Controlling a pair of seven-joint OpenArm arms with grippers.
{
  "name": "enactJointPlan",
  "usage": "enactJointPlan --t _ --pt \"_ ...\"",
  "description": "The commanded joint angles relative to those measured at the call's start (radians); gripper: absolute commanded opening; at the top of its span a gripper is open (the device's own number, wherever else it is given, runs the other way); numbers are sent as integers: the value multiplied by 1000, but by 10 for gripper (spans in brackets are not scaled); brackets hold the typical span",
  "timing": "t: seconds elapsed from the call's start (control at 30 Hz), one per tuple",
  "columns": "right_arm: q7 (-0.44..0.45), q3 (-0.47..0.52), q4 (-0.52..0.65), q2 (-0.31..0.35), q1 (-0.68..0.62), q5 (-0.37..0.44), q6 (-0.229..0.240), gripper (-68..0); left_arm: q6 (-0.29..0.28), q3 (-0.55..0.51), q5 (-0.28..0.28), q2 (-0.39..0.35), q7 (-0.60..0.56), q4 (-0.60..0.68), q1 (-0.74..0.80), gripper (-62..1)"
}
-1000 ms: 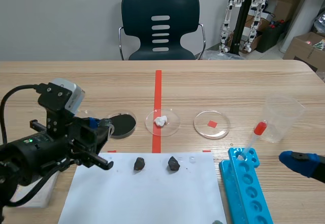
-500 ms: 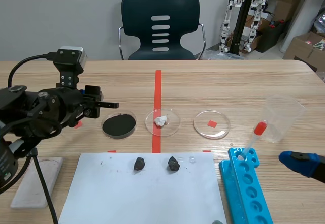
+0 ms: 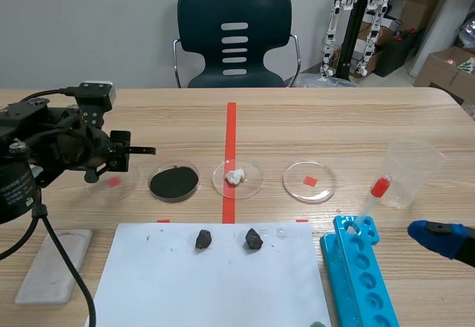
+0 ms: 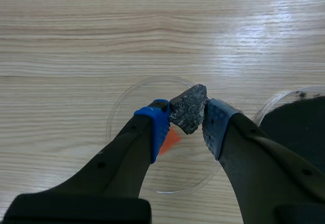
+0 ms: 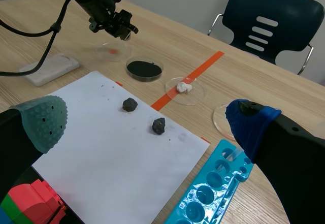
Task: Put the mineral in the empty petri dish
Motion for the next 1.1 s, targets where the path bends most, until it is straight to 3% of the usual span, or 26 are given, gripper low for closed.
enactJointPlan --t 0.0,0.27,0.77,0.87,1.07 --pt "18 3 11 5 4 11 0 4 -2 -8 -3 -6 6 -1 -19 -509" --pt "18 3 11 5 4 11 0 4 -2 -9 -3 -3 30 -73 -36 -509" --pt "18 3 11 5 4 11 0 4 -1 -8 -3 -3 29 -77 -38 -502" --pt "18 3 11 5 4 11 0 4 31 -9 -3 0 22 -77 -38 -500" --pt "18 3 11 5 4 11 0 4 51 -9 -7 3 2 -77 -40 -348"
